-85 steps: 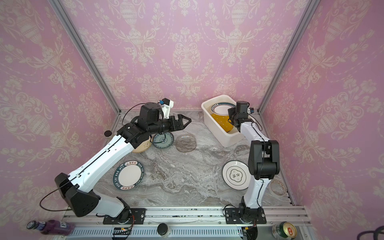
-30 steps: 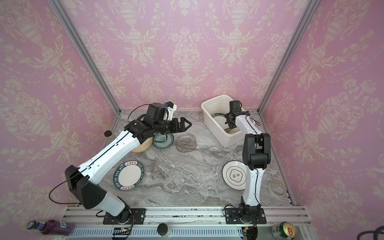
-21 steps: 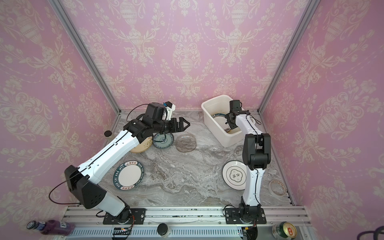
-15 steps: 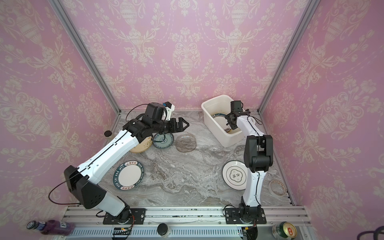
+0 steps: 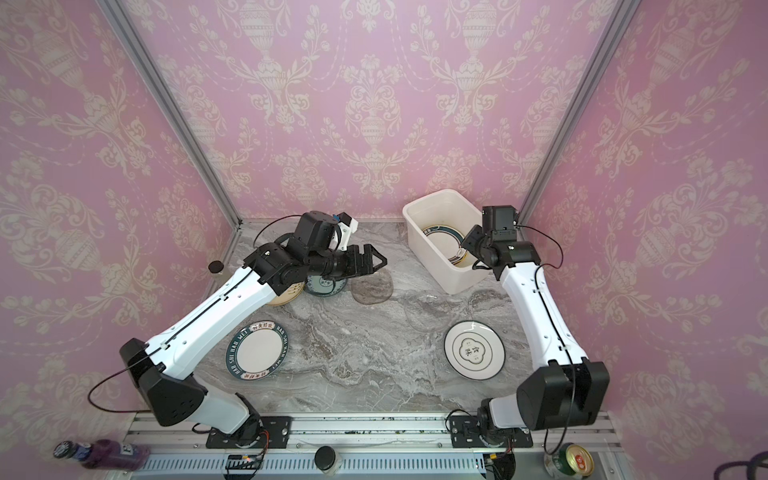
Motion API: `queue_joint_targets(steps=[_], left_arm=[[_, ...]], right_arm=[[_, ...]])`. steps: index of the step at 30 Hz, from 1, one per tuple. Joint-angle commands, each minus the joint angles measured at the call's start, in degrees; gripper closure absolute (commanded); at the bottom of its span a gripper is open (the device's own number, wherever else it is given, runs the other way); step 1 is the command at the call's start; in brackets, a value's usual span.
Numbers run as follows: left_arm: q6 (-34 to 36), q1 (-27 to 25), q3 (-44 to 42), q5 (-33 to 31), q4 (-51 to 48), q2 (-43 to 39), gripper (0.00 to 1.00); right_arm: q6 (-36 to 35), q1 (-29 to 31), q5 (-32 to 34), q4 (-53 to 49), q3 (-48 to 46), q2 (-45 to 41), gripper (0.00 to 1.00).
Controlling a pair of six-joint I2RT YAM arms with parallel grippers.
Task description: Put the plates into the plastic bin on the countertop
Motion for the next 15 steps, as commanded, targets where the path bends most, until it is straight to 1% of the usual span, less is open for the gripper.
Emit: queue_joint_targets(steps=[1,3,6,8,11,13,15], left_arm=[[-5.33,-3.29,1.93,-1.2,-4.91,1.05,0.07],[-6.32,-5.96,1.57,-2.07,-5.03,1.46,0.07],[-10.16,-9.56,-2.22,-3.03,-2.77,1.52,0.07],[-13.66,-11.65,-6.42,-2.81,1.31,1.48,0.07],[-19.87,-14.31,-12.41,-2.49,10.08,1.84,0.07],[-23.56,-16.24,-15.44,-3.93,14.04,2.65,0.07],[-26.62,-17.82,-16.64,-5.35,16.6,4.09,0.07]], right_arm=[[-5.1,-2.0,-0.91,-11.88,-4.42,-4.78,0.41],[-5.82,-2.68,-0.72,-14.52,-6.91,-7.34,0.41],[-6.94,-3.22,0.2,-16.92,-10.77,-9.5,0.41],[-7.51,-3.54,1.04,-18.24,-13.26,-9.53,0.41],[-7.29,-4.01,2.09,-18.63,-16.94,-10.04,0.4],[-6.67,-4.61,2.34,-17.23,-19.04,-11.05,0.4],[-5.9,-5.32,1.93,-15.54,-20.74,-11.61,0.38]])
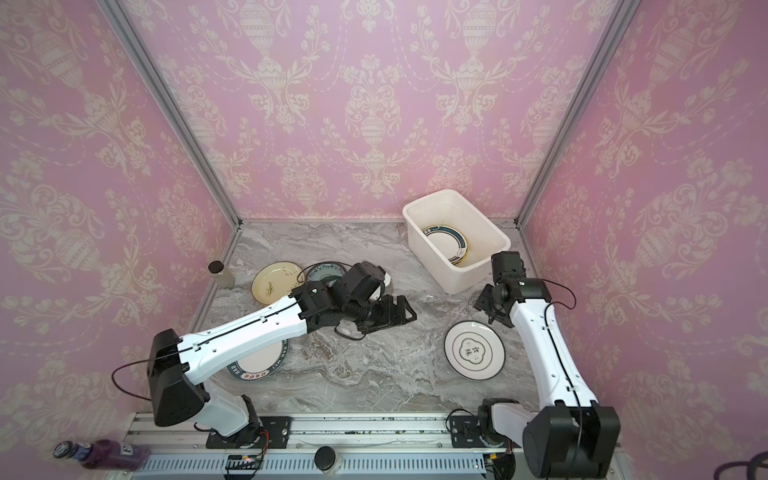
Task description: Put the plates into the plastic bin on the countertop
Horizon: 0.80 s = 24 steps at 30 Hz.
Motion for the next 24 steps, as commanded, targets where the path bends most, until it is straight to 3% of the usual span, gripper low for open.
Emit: queue_joint_targets(steps=[1,5,15,24], left_arm=[[-9.06,-2.32,-1.83,-3.58,8.95,2.22,0.07],[-15.21,-4.56,-1.82,-5.46,14.17,6.27,0.07],[-31.83,-11.15,0.33,-11.56,21.4,17.17,0.07],[-34.21,-13.08,2.2,-12.19,29.16,25.85,0.07]], right_arm=[[0.54,-1.31,0.79,0.88,-2.26,-2.0,0.37],[1.12,-3.04,-2.43,2.87,-3.87,-0.87,0.25],[4.33,-8.75,-6.15,7.76,-7.05,4.41,0.18],[5.69,-11.67,-7.94,12.86,-10.39,11.66,0.18]])
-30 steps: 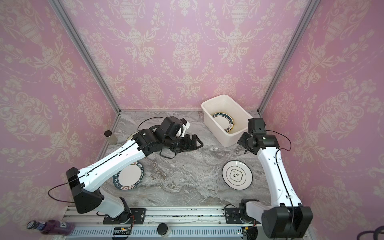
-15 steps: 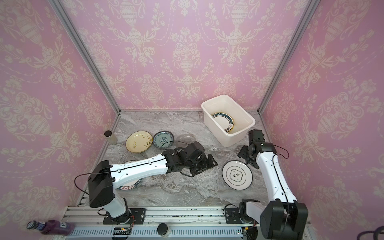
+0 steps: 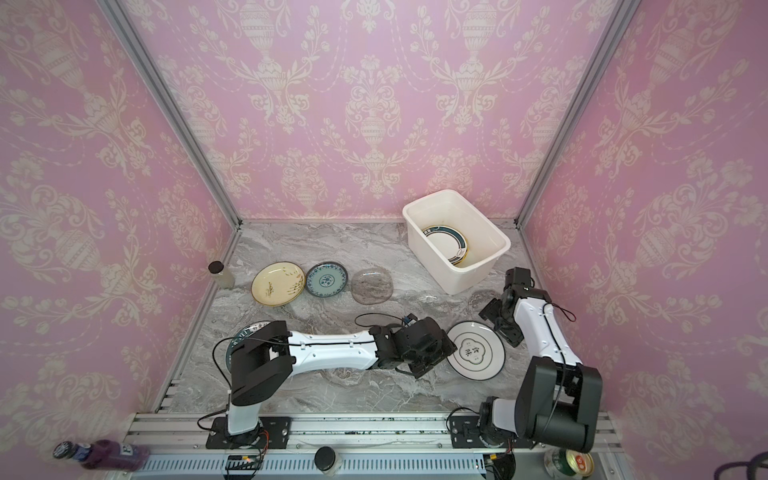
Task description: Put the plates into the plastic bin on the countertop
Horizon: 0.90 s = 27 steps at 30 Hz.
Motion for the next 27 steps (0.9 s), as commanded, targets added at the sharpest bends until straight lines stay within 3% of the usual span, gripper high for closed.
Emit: queue_joint_targets(steps=[1,13,27], left_arm=[[-1.77,-0.27,1.7,-1.9,3.57,1.64,0.07],[-1.45,-0.18,-0.38,-3.29,12.42,5.77,0.08],[0.8,0.18,2.6,-1.3,11.81,9.5,0.08]], right_arm=[[1.48,-0.63,-1.64,2.24,-0.64,2.3,0.18],[-0.12,-2.21,-6.27,6.9,-1.0,7.06,0.18],[-0.85,-5.71,-4.81,7.39,1.44,9.56,0.18]])
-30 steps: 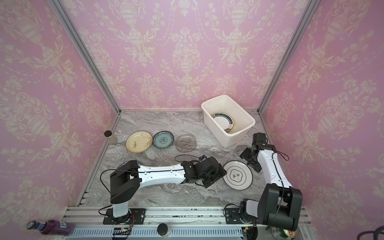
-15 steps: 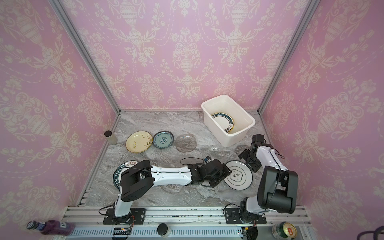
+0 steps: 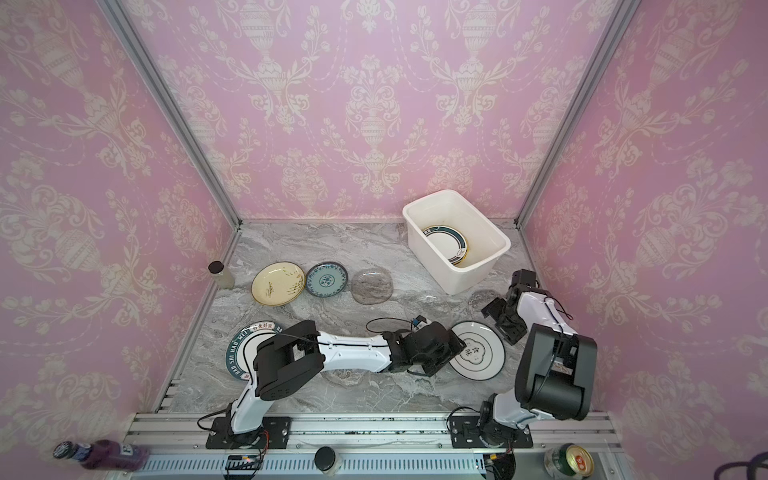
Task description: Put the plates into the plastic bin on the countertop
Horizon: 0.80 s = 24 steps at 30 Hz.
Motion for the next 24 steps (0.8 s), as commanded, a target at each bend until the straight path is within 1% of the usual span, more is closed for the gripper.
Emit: queue_joint_targets(steps=[1,12,18,24], left_arm=[[1.46,0.3,0.88,0.49,-0.43,1.41,0.08],[0.87,0.39,0.7,1.27,1.34,2.27,0.09],[0.93,0.48,1.36,2.11,2.99,3.3,0.14],[0.77,0.45,1.49,2.83,4.7,3.84,0.22]], right_arm=[[-0.95,-0.63,1.18,-0.64,1.83,1.54,0.18],[-1.42,-0.82,-0.26,0.62,-0.11,4.12,0.19],[-1.44,-0.82,-1.63,1.61,-1.94,4.5,0.19],[-1.39,-0.82,-2.92,1.85,-3.15,4.71,0.19]])
